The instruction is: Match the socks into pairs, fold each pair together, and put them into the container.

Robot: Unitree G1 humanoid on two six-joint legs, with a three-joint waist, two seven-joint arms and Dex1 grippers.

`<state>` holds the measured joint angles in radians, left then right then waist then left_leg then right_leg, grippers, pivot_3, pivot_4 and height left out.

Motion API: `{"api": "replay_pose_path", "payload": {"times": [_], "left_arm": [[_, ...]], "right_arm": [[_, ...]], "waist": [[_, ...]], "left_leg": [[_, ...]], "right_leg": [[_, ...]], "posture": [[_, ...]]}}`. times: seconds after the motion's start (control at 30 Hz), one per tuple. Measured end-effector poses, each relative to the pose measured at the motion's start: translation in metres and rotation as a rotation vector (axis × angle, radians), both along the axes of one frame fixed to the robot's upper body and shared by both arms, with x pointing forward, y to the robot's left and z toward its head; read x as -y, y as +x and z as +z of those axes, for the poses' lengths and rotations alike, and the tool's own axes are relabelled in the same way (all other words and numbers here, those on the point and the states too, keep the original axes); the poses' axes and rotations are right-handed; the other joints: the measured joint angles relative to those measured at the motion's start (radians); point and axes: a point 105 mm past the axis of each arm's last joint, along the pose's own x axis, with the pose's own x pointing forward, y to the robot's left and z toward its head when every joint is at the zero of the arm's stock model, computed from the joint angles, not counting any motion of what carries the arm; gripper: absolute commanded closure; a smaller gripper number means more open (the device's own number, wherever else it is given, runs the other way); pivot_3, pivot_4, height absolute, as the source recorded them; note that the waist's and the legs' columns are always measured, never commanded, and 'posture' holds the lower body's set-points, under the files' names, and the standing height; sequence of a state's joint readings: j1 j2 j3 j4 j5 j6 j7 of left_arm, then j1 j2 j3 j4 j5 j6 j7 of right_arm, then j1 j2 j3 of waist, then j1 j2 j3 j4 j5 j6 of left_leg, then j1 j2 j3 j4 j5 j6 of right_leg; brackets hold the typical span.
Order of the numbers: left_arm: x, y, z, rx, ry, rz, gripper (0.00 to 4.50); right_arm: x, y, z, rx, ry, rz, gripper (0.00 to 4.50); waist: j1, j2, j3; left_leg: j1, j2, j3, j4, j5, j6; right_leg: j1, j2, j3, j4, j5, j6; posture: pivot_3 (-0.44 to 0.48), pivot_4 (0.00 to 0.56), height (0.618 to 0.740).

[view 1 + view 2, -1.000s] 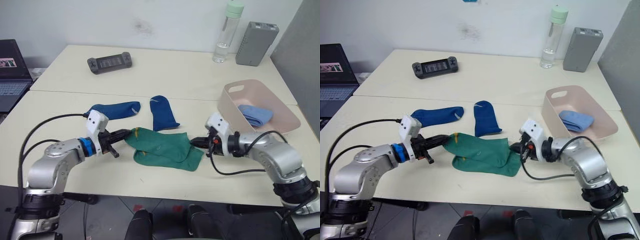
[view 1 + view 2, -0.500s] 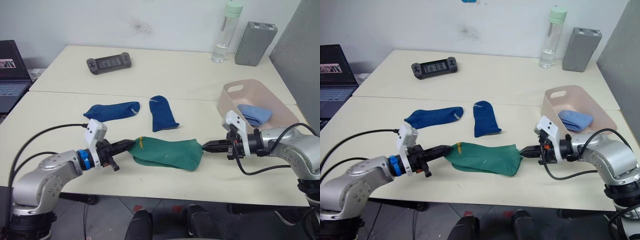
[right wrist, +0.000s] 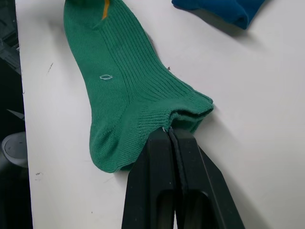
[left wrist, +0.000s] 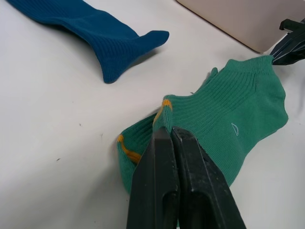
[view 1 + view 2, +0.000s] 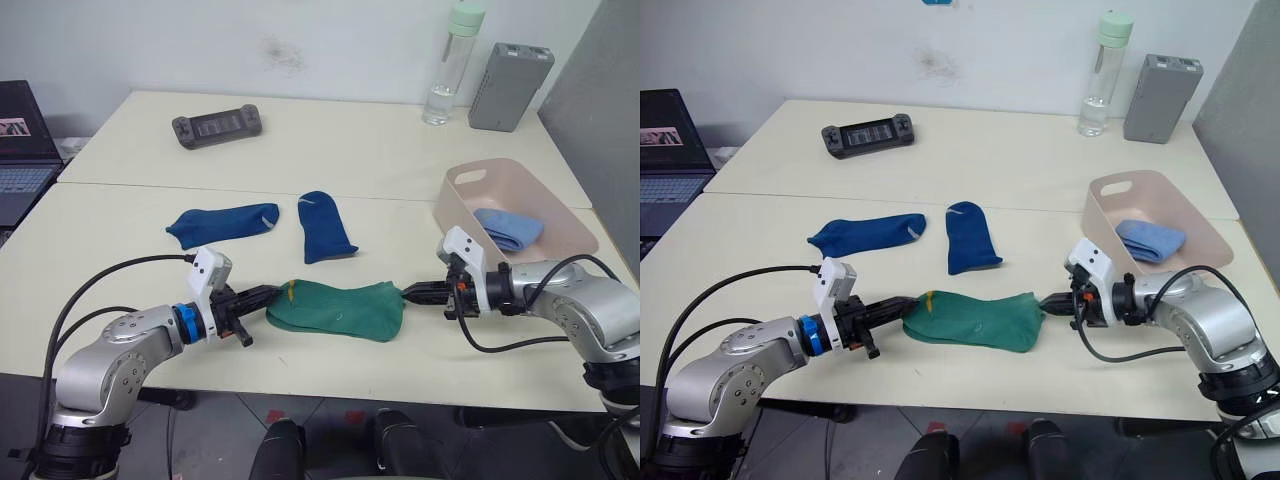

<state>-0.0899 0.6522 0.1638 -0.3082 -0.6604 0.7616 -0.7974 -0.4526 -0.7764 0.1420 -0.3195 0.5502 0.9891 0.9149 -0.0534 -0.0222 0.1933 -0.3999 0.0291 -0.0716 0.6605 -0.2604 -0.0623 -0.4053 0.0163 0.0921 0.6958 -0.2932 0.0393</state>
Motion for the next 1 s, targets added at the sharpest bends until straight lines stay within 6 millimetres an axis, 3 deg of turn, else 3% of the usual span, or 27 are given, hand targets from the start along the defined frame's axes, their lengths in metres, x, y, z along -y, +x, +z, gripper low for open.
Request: {"api": "replay_pose_path", "payload": {"times": [0.4,1.0], "left_arm": [[-0.003,-0.005,-0.006,-0.015,-0.002,0.012,4.5],[-0.011,-0.006,-0.006,-0.004,0.014,0.031,4.5]], "right_arm": [[-0.002,0.01,-0.003,0.016,-0.006,-0.019,4.45],[-0.003,0.009,-0.009,0.006,-0.024,-0.01,4.45]], "waist": [[-0.001,0.0,0.0],[-0.001,0.0,0.0]], "left_leg": [[0.0,0.0,0.0,0.0,0.0,0.0],[0.0,0.0,0.0,0.0,0.0,0.0]], "right_leg": [[0.0,0.0,0.0,0.0,0.0,0.0],[0.0,0.0,0.0,0.0,0.0,0.0]], "posture": [[0.0,0.15,0.74],[0.0,0.15,0.74]]}}
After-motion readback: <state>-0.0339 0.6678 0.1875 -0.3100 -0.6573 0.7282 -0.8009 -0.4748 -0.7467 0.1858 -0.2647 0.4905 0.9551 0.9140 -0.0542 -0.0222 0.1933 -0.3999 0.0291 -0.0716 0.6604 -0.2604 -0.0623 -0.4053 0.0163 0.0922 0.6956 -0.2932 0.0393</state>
